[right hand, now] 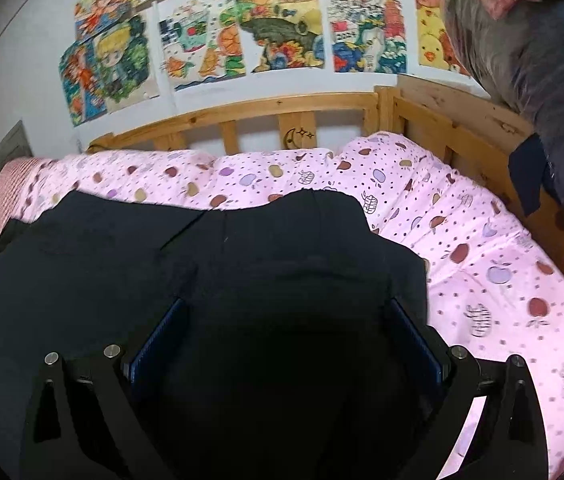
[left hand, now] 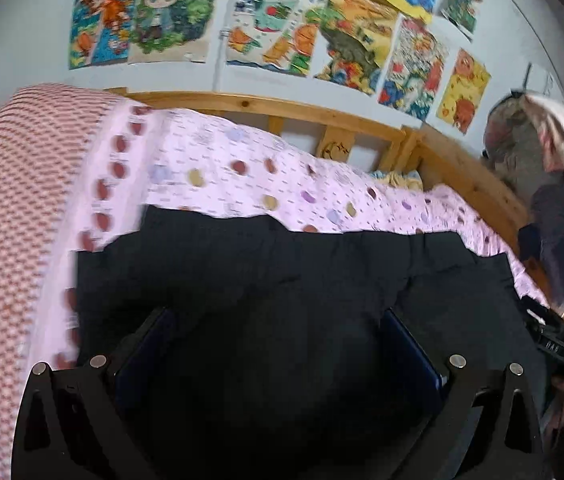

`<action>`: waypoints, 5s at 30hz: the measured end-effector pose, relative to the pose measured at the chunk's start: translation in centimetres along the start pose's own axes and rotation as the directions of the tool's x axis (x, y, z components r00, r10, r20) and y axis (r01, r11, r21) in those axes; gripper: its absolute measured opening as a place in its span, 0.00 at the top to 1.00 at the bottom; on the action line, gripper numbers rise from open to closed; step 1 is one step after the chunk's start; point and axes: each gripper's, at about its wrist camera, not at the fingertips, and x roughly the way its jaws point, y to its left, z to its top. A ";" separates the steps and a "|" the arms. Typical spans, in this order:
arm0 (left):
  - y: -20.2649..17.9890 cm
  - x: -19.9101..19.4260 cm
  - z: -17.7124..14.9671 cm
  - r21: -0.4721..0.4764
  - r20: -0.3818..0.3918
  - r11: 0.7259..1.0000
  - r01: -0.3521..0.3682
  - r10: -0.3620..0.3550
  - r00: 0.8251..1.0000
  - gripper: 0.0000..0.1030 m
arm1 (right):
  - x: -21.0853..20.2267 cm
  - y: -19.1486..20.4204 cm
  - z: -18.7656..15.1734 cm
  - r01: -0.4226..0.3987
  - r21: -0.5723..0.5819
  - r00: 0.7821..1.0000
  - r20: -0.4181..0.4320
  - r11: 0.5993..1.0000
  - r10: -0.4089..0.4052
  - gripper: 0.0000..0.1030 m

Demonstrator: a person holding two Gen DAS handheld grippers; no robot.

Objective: Fold large clothes

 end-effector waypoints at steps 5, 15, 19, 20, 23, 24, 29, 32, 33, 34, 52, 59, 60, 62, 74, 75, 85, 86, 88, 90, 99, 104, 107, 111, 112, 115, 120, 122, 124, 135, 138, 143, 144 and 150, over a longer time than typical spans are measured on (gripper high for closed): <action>5.0 -2.9 0.2 -0.035 -0.054 0.999 0.018 -0.020 0.998 0.00 | -2.4 -1.6 -0.3 -0.003 -0.021 1.000 -0.028 1.000 0.002 0.06; 10.4 -1.5 -2.4 -0.136 -0.200 0.965 0.222 -0.246 0.948 0.00 | -1.9 -7.0 -1.8 -0.050 0.059 0.984 -0.170 0.997 0.060 0.06; 10.5 0.7 -3.1 -0.177 -0.255 0.942 0.285 -0.324 0.911 0.00 | -0.7 -8.3 -3.0 -0.099 0.128 0.970 -0.207 0.987 0.124 0.06; 10.7 1.2 -3.1 -0.185 -0.263 0.940 0.286 -0.328 0.907 0.00 | -0.2 -8.7 -3.2 -0.115 0.150 0.966 -0.213 0.982 0.146 0.04; 10.9 2.0 -3.7 -0.211 -0.289 0.931 0.298 -0.351 0.891 0.00 | 0.7 -8.9 -3.9 -0.136 0.165 0.959 -0.224 0.977 0.171 0.01; 11.0 2.2 -3.9 -0.221 -0.297 0.929 0.298 -0.355 0.886 0.00 | 1.1 -8.8 -4.2 -0.142 0.165 0.957 -0.229 0.976 0.178 0.01; 11.1 2.1 -4.9 -0.229 -0.297 0.925 0.304 -0.364 0.883 0.00 | 2.1 -8.1 -4.8 -0.204 0.189 0.939 -0.239 0.961 0.247 0.01; 10.7 1.8 -5.2 -0.212 -0.294 0.925 0.316 -0.369 0.882 0.00 | 2.4 -7.4 -5.1 -0.265 0.205 0.913 -0.262 0.942 0.313 0.01; 10.5 1.8 -5.2 -0.208 -0.293 0.924 0.320 -0.371 0.881 0.00 | 2.6 -7.1 -5.3 -0.280 0.209 0.904 -0.270 0.937 0.330 0.01; 10.3 1.7 -5.2 -0.199 -0.289 0.924 0.327 -0.375 0.881 0.00 | 2.7 -6.8 -5.4 -0.289 0.213 0.899 -0.276 0.933 0.341 0.01; 8.8 1.2 -5.6 -0.105 -0.230 0.953 0.285 -0.302 0.925 0.00 | 3.2 -4.5 -7.6 -0.247 0.187 0.921 -0.259 0.951 0.291 0.01; 9.3 1.4 -5.7 -0.109 -0.228 0.948 0.298 -0.316 0.921 0.00 | 3.2 -5.2 -7.1 -0.241 0.189 0.921 -0.266 0.952 0.285 0.01; 9.4 1.4 -5.8 -0.109 -0.229 0.948 0.299 -0.317 0.921 0.00 | 3.5 -5.3 -6.8 -0.239 0.190 0.921 -0.268 0.952 0.284 0.01; 9.4 1.4 -5.8 -0.109 -0.228 0.948 0.298 -0.316 0.921 0.00 | 3.4 -5.3 -6.8 -0.232 0.192 0.922 -0.270 0.954 0.279 0.01; 9.3 1.4 -5.6 -0.112 -0.227 0.945 0.307 -0.325 0.918 0.00 | 3.1 -5.1 -6.6 -0.173 0.220 0.924 -0.301 0.960 0.235 0.01; 9.3 1.4 -5.6 -0.111 -0.227 0.945 0.309 -0.327 0.917 0.00 | 3.1 -5.0 -6.6 -0.168 0.222 0.925 -0.302 0.960 0.232 0.01; 9.7 1.0 -5.4 -0.107 -0.213 0.938 0.330 -0.346 0.914 0.07 | 3.2 -4.0 -6.8 -0.142 0.279 0.927 -0.299 0.950 0.227 0.09; 9.7 0.9 -5.4 -0.107 -0.210 0.936 0.334 -0.350 0.913 0.09 | 3.3 -4.0 -6.8 -0.138 0.286 0.928 -0.298 0.948 0.224 0.09; 9.7 0.7 -5.3 -0.107 -0.206 0.934 0.340 -0.356 0.912 0.14 | 3.4 -4.0 -6.9 -0.132 0.300 0.928 -0.297 0.945 0.224 0.09; 9.6 0.5 -5.3 -0.106 -0.203 0.932 0.347 -0.362 0.910 0.22 | 3.6 -4.0 -7.1 -0.131 0.326 0.926 -0.296 0.936 0.233 0.09; 9.3 -0.8 -4.5 -0.131 -0.183 0.908 0.398 -0.417 0.890 0.53 | 2.9 -2.9 -7.1 -0.169 0.363 0.928 -0.254 0.916 0.272 0.30; 8.5 -1.9 -4.4 -0.167 -0.177 0.926 0.340 -0.367 0.913 0.65 | 1.7 -2.5 -6.2 -0.158 0.354 0.938 -0.238 0.922 0.252 0.69; 7.7 -3.0 -3.8 -0.185 -0.172 0.941 0.285 -0.316 0.933 0.71 | 0.9 -2.0 -5.0 -0.143 0.323 0.945 -0.237 0.935 0.226 0.78; 7.4 -4.2 -2.5 -0.221 -0.161 0.942 0.251 -0.290 0.943 0.77 | -1.1 -2.1 -3.8 -0.144 0.315 0.960 -0.187 0.938 0.210 0.84; 7.2 -4.6 -2.2 -0.221 -0.158 0.944 0.247 -0.285 0.946 0.78 | -1.6 -2.1 -3.3 -0.148 0.319 0.962 -0.172 0.936 0.211 0.84; 6.8 -6.6 -1.4 -0.201 -0.134 0.949 0.243 -0.273 0.953 0.80 | -3.5 -2.1 -2.4 -0.171 0.296 0.968 -0.128 0.940 0.217 0.85; 6.5 -10.9 -0.7 -0.158 -0.110 0.961 0.229 -0.248 0.963 0.81 | -7.5 -1.7 -1.7 -0.218 0.233 0.969 -0.061 0.948 0.239 0.86; 6.8 -12.6 -0.7 -0.155 -0.116 0.963 0.220 -0.239 0.964 0.81 | -9.0 -1.3 -1.4 -0.239 0.213 0.966 -0.041 0.947 0.253 0.86; 7.0 -14.6 -1.1 -0.151 -0.118 0.966 0.210 -0.228 0.966 0.81 | -10.7 -1.1 -1.6 -0.257 0.193 0.963 -0.029 0.947 0.267 0.86; 9.3 -22.5 -5.4 -0.135 -0.090 0.972 0.194 -0.207 0.974 0.81 | -19.5 2.1 -5.7 -0.302 0.100 0.953 0.045 0.948 0.299 0.87; 9.7 -21.9 -6.8 -0.134 -0.094 0.974 0.184 -0.197 0.976 0.81 | -19.7 2.1 -7.2 -0.283 0.102 0.959 0.052 0.954 0.279 0.86; 10.2 -20.4 -8.8 -0.127 -0.101 0.978 0.163 -0.176 0.979 0.79 | -18.1 0.6 -9.4 -0.242 0.164 0.970 0.001 0.956 0.245 0.85; 10.2 -20.2 -9.0 -0.128 -0.102 0.979 0.159 -0.172 0.980 0.78 | -17.8 0.5 -9.7 -0.234 0.169 0.971 -0.007 0.957 0.239 0.83; 9.9 -19.5 -9.9 -0.098 -0.107 0.992 0.078 -0.089 0.990 0.58 | -16.9 1.0 -10.5 -0.158 0.124 0.984 -0.067 0.980 0.167 0.64</action>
